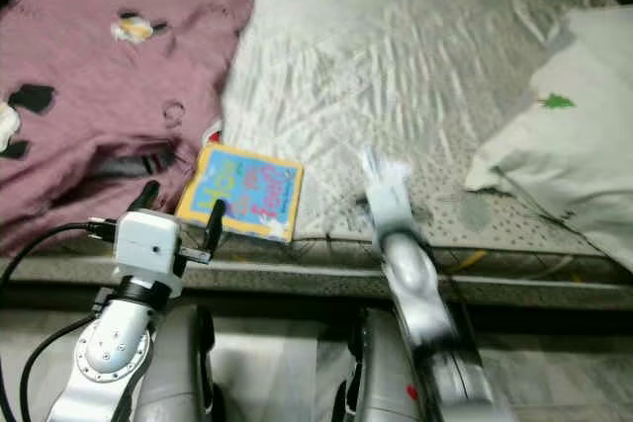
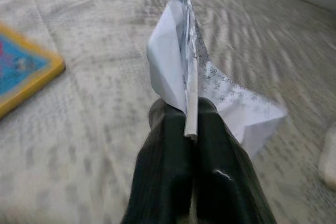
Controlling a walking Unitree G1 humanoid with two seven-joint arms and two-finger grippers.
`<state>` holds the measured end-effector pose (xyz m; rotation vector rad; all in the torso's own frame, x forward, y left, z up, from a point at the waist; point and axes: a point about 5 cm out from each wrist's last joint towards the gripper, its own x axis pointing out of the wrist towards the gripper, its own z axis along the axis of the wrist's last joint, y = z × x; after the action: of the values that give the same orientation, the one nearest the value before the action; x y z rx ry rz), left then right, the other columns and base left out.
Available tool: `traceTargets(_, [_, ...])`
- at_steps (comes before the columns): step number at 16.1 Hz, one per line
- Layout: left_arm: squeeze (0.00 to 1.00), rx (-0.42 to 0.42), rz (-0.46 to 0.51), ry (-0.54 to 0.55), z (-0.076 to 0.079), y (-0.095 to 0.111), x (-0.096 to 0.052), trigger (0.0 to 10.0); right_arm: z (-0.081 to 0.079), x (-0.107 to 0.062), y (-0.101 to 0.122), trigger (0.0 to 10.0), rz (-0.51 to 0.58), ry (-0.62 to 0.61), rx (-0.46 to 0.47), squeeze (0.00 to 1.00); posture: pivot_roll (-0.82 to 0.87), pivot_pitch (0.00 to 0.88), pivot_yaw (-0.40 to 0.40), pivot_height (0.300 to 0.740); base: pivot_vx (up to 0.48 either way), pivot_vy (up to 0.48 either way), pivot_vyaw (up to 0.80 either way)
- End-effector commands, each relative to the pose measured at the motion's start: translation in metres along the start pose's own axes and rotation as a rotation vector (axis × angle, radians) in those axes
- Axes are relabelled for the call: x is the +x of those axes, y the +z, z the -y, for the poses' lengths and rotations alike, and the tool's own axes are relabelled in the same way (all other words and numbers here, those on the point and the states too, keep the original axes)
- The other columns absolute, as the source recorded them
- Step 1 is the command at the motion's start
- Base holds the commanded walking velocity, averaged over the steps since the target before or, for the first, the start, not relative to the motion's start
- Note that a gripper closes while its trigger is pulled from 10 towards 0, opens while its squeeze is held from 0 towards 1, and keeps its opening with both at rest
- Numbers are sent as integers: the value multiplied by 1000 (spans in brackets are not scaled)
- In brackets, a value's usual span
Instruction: Clean up the room
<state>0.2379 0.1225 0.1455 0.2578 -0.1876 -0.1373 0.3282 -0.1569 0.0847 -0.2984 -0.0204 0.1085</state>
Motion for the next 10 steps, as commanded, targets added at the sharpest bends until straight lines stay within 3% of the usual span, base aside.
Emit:
traceTargets(1, [0,10,0,-27,7,-1,-2,10000,2,2,10,0,39,14,-19,0,86,70,-25,547,0,0,0])
traceTargets(2, [0,105,-27,-42,7,-16,-2,10000,7,-25,9,0,79,25,-105,0,67,54,-22,547,0,0,0])
traceTargets(4, [0,212,0,-41,0,-24,-4,10000,11,-59,28,0,232,19,-281,0,61,46,-18,547,0,0,0])
traceTargets(7, [0,290,12,-12,-16,-31,-4,10000,11,-73,59,0,326,-50,-304,0,52,34,4,547,0,0,0])
traceTargets(8, [0,298,25,-5,-19,-29,0,10000,9,-74,75,0,345,-53,-277,0,45,26,10,547,0,0,0])
traceTargets(9, [0,246,22,20,-25,-27,7,10000,9,-71,77,0,318,-49,-231,0,39,15,14,547,0,0,0])
traceTargets(10, [0,136,0,51,-30,-28,16,10000,8,-70,71,0,251,-45,-156,0,37,5,14,547,0,0,0])
